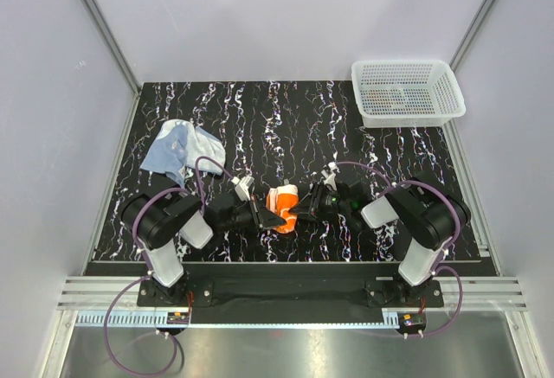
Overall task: Roll the towels
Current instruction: Roll the towel
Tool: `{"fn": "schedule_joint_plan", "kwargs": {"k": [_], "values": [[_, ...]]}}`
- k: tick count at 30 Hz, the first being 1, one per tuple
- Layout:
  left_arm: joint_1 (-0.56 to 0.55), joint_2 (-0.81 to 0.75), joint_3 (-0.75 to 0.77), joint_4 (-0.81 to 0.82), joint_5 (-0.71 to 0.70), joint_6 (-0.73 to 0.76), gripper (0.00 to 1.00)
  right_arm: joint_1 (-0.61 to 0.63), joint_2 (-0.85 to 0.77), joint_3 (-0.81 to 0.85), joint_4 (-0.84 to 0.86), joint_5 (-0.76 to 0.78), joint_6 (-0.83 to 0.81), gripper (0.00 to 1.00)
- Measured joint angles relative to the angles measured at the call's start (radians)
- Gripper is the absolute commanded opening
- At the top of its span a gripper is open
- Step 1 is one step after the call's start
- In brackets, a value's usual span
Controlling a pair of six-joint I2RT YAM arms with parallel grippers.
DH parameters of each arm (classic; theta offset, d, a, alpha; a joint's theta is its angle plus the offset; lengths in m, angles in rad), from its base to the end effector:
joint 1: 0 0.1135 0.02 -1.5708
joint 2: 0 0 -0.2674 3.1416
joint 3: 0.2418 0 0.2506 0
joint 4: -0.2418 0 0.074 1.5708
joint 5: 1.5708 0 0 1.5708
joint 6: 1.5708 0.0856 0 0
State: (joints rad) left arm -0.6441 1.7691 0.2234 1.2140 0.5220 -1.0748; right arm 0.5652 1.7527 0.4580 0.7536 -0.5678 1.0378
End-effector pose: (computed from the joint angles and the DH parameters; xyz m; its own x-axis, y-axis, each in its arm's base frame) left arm 0.1974 -0.2016 0.0857 -0.9133 -0.2676 -0.3072 0.1981 0.3671 -0.9088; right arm 0.2437 0.2090 0.0835 -0.9452 0.2604 -0.1970 -0.0526 0.4739 0.8790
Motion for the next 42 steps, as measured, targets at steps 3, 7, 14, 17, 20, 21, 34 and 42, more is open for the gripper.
{"fn": "schedule_joint_plan", "kwargs": {"k": [3,7,14,17,20,21,34,42], "values": [[0.0,-0.002,0.007,-0.015,0.005,0.005,0.18,0.0,0.0,0.0,-0.002,0.003,0.001,0.14],[0.0,-0.045,0.023,-0.1,0.005,0.039,0.35,0.0,-0.026,0.0,-0.059,0.027,-0.002,0.04],[-0.004,-0.233,0.087,-0.44,-0.04,0.172,0.5,0.038,-0.184,0.076,-0.426,0.177,-0.048,0.0],[-0.014,-0.308,0.136,-0.613,-0.087,0.241,0.51,0.061,-0.24,0.133,-0.599,0.254,-0.064,0.0],[-0.035,-0.37,0.196,-0.769,-0.156,0.308,0.52,0.079,-0.263,0.196,-0.757,0.315,-0.074,0.0],[-0.047,-0.391,0.215,-0.817,-0.186,0.33,0.52,0.084,-0.264,0.214,-0.798,0.33,-0.077,0.0],[-0.355,-0.472,0.389,-1.147,-0.54,0.502,0.58,0.123,-0.22,0.328,-1.018,0.394,-0.079,0.0],[-0.44,-0.413,0.434,-1.178,-0.639,0.549,0.62,0.123,-0.215,0.341,-1.041,0.394,-0.079,0.0]]}}
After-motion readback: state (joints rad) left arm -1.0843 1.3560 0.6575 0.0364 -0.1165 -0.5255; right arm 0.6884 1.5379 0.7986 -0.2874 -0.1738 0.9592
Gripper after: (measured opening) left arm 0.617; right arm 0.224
